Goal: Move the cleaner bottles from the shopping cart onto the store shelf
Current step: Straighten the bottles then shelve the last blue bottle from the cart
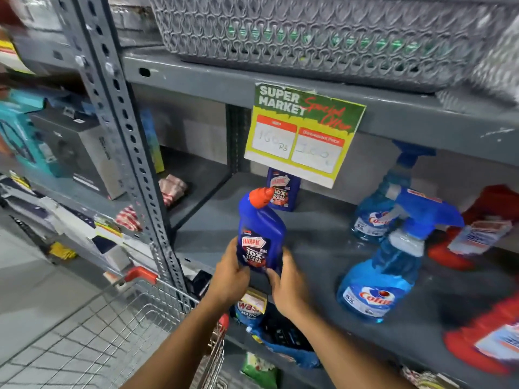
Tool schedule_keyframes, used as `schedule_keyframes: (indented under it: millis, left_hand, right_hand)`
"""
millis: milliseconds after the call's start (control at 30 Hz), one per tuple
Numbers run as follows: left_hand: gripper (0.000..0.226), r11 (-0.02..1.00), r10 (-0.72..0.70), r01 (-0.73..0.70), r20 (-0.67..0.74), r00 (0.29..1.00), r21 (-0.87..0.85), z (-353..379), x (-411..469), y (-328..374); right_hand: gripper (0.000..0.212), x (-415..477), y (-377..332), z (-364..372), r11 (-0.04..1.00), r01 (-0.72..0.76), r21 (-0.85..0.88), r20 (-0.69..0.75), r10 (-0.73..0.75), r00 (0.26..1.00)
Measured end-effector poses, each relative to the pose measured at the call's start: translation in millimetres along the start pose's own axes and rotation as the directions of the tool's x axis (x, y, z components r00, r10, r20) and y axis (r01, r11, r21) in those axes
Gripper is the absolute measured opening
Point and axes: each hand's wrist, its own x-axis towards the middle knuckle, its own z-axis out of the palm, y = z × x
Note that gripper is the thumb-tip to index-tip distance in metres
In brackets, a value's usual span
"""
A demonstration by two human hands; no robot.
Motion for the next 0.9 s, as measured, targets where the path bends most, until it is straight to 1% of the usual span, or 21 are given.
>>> schedule_keyframes:
  millis: [67, 100, 133, 167, 200, 233, 267, 300, 333, 367, 400, 433, 467, 500, 533, 567, 633, 700, 800, 833, 900]
  left_hand:
    - [0.069, 0.998, 0.033, -0.032, 0.017, 0.999, -0.044, 0.2, -0.1, 0.2]
    - [0.069, 0.999, 0.042, -0.042, 0.015, 0.999, -0.034, 2.0, -2.8, 1.2]
    - [0.068, 0.999, 0.051, -0.050, -0.033, 0.998, 0.013, 3.6, -7.2, 2.3]
    - [0.067, 0.993, 0.083, -0.071, -0.127, 0.988, 0.099, 5.6, -15.0, 2.6]
    - [0.064, 0.974, 0.172, -0.132, -0.222, 0.960, 0.187, 9.2, -25.2, 2.1]
    - [0.059, 0.945, 0.290, -0.228, -0.280, 0.915, 0.233, 14.9, -38.8, 2.6]
    - [0.057, 0.919, 0.375, -0.318, -0.270, 0.887, 0.232, 25.2, -54.4, 6.4]
    - [0.058, 0.897, 0.429, -0.390, -0.200, 0.881, 0.206, 38.1, -69.1, 10.4]
    - [0.064, 0.880, 0.463, -0.443, -0.095, 0.881, 0.171, 51.9, -79.6, 13.9]
    - [0.072, 0.873, 0.470, -0.470, 0.029, 0.882, 0.129, 66.3, -83.6, 17.4]
    - [0.079, 0.883, 0.449, -0.463, 0.153, 0.880, 0.077, 79.5, -82.5, 22.8]
    - [0.081, 0.908, 0.394, -0.417, 0.253, 0.883, 0.041, 92.4, -78.9, 30.2]
    - [0.079, 0.936, 0.324, -0.352, 0.328, 0.887, 0.027, 104.0, -73.6, 37.6]
    - [0.079, 0.955, 0.268, -0.297, 0.394, 0.879, 0.013, 114.7, -67.9, 44.2]
    - [0.079, 0.963, 0.248, -0.268, 0.444, 0.861, -0.019, 123.0, -62.0, 48.7]
    - [0.082, 0.961, 0.265, -0.269, 0.461, 0.847, -0.059, 127.8, -57.2, 51.1]
    - [0.088, 0.961, 0.272, -0.260, 0.464, 0.843, -0.090, 133.9, -50.3, 49.4]
    - [0.087, 0.973, 0.230, -0.208, 0.460, 0.858, -0.098, 134.9, -46.7, 41.5]
    - [0.083, 0.985, 0.172, -0.161, 0.462, 0.870, -0.065, 134.8, -47.0, 34.5]
    - [0.082, 0.990, 0.132, -0.136, 0.470, 0.873, -0.026, 134.3, -49.6, 33.5]
    - [0.083, 0.990, 0.083, -0.127, 0.471, 0.878, 0.063, 131.1, -54.9, 29.9]
  right_hand:
    - [0.056, -2.8, 2.3, -0.3, 1.000, 0.002, -0.030, 0.027, -0.001, 1.000]
    - [0.061, -4.4, 1.7, -1.8, 0.999, 0.011, -0.030, 0.030, -0.010, 0.999]
    - [0.066, -8.1, -0.6, -4.5, 1.000, 0.028, -0.014, 0.022, -0.028, 0.999]
    - [0.067, -15.8, -1.6, -9.1, 0.998, 0.056, 0.021, -0.005, -0.056, 0.998]
    - [0.062, -27.3, -0.4, -15.5, 0.993, 0.098, 0.067, -0.059, -0.095, 0.994]
    - [0.053, -42.2, 3.6, -22.2, 0.983, 0.157, 0.096, -0.138, -0.143, 0.980]
    - [0.043, -58.8, 12.0, -30.7, 0.973, 0.210, 0.093, -0.237, -0.183, 0.954]
    - [0.034, -75.0, 23.8, -40.7, 0.968, 0.236, 0.083, -0.350, -0.194, 0.917]
    - [0.031, -87.4, 36.8, -51.9, 0.969, 0.234, 0.084, -0.467, -0.169, 0.868]
    - [0.034, -93.7, 50.3, -65.4, 0.974, 0.209, 0.088, -0.573, -0.122, 0.810]
    - [0.040, -93.8, 62.4, -79.9, 0.984, 0.161, 0.083, -0.651, -0.069, 0.756]
    - [0.047, -89.7, 72.3, -93.7, 0.991, 0.090, 0.095, -0.676, -0.002, 0.737]
    - [0.051, -83.2, 77.5, -105.3, 0.991, 0.014, 0.134, -0.636, 0.075, 0.768]
    - [0.052, -78.9, 78.9, -113.1, 0.983, -0.055, 0.175, -0.551, 0.144, 0.822]
    - [0.049, -76.3, 78.1, -115.7, 0.977, -0.111, 0.183, -0.453, 0.184, 0.872]
    - [0.046, -74.9, 77.1, -114.0, 0.974, -0.151, 0.171, -0.375, 0.206, 0.904]
    - [0.044, -78.0, 79.4, -109.6, 0.973, -0.178, 0.150, -0.336, 0.219, 0.916]
    - [0.047, -80.3, 83.1, -106.8, 0.977, -0.184, 0.105, -0.324, 0.209, 0.923]
    - [0.065, -81.2, 82.4, -109.0, 0.982, -0.173, 0.079, -0.288, 0.189, 0.939]
    - [0.073, -83.8, 80.2, -110.9, 0.980, -0.174, 0.099, -0.297, 0.196, 0.935]
    - [0.079, -92.9, 75.0, -119.5, 0.971, -0.171, 0.166, -0.380, 0.223, 0.898]
